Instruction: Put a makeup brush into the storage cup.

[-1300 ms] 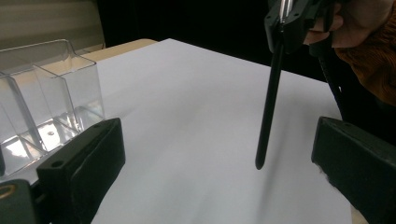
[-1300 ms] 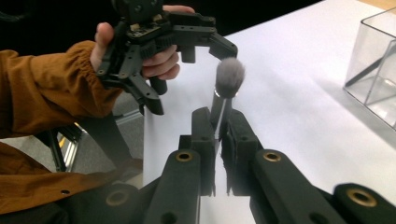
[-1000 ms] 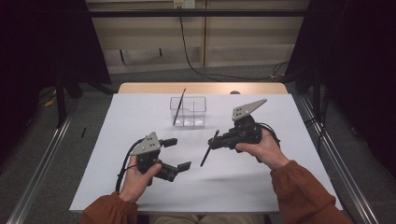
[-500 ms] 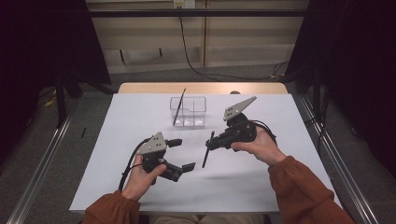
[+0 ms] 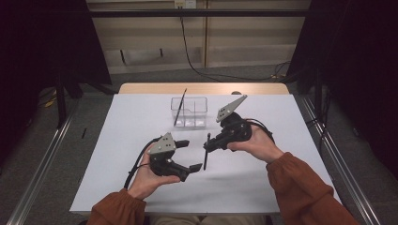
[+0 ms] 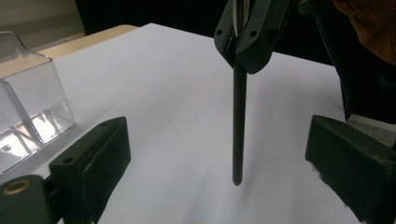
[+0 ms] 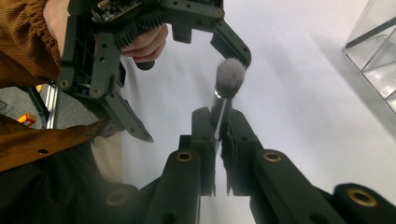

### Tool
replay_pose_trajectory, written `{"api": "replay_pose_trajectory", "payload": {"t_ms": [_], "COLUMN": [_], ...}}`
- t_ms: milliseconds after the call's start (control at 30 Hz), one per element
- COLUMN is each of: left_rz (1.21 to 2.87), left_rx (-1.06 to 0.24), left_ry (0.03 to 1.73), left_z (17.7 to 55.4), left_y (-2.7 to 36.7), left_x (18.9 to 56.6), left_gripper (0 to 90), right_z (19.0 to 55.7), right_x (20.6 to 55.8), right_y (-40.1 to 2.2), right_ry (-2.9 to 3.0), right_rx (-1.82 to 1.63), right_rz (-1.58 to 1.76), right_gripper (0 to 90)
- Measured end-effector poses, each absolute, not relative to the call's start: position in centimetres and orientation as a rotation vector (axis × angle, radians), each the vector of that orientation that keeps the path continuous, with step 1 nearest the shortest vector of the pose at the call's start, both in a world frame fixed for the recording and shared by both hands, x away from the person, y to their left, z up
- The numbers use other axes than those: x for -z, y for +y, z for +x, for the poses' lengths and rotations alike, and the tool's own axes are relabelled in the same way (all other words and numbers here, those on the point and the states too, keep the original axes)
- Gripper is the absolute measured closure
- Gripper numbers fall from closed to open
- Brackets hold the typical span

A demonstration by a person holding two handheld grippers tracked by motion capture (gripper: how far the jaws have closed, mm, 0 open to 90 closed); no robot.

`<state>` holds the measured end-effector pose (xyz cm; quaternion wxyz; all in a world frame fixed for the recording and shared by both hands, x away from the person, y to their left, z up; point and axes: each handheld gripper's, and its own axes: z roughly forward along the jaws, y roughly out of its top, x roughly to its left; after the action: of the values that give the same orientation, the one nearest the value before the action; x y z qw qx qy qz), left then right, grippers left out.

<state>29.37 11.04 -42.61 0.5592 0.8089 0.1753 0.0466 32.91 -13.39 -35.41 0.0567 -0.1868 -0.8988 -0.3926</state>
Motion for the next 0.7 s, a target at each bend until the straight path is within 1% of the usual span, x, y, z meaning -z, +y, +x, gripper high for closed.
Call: {"api": "replay_pose_trajectory", "payload": {"t_ms": [267,333,400,433,567,633,700], "left_rz": [1.908,1.898,1.9,1.912,1.918,1.922,1.929], "left_rx": [-0.091,-0.086,-0.085,-0.09,-0.097,-0.09,-0.11], "left_ry": [0.422,0.43,0.434,0.428,0.416,0.417,0.421], "left_z": [29.6,29.6,29.6,29.6,29.6,29.6,29.5], "left_y": [10.2,10.0,9.7,9.6,9.4,9.5,9.5], "left_x": [42.8,42.7,42.7,42.8,42.8,42.8,42.8], "left_gripper": [10.4,15.1,15.9,17.8,26.7,34.4,36.8], "right_z": [32.9,32.9,32.9,32.9,32.8,32.8,32.8], "right_x": [35.3,35.3,35.3,35.3,35.3,35.4,35.4], "right_y": [-12.9,-12.8,-12.7,-12.6,-12.5,-12.4,-12.3], "right_ry": [-2.731,-2.732,-2.736,-2.734,-2.731,-2.736,-2.735], "right_rx": [1.186,1.181,1.182,1.187,1.189,1.187,1.19], "right_rz": [-0.553,-0.55,-0.546,-0.538,-0.534,-0.527,-0.53], "right_gripper": [83.8,83.8,83.8,83.8,83.8,83.8,83.8]}}
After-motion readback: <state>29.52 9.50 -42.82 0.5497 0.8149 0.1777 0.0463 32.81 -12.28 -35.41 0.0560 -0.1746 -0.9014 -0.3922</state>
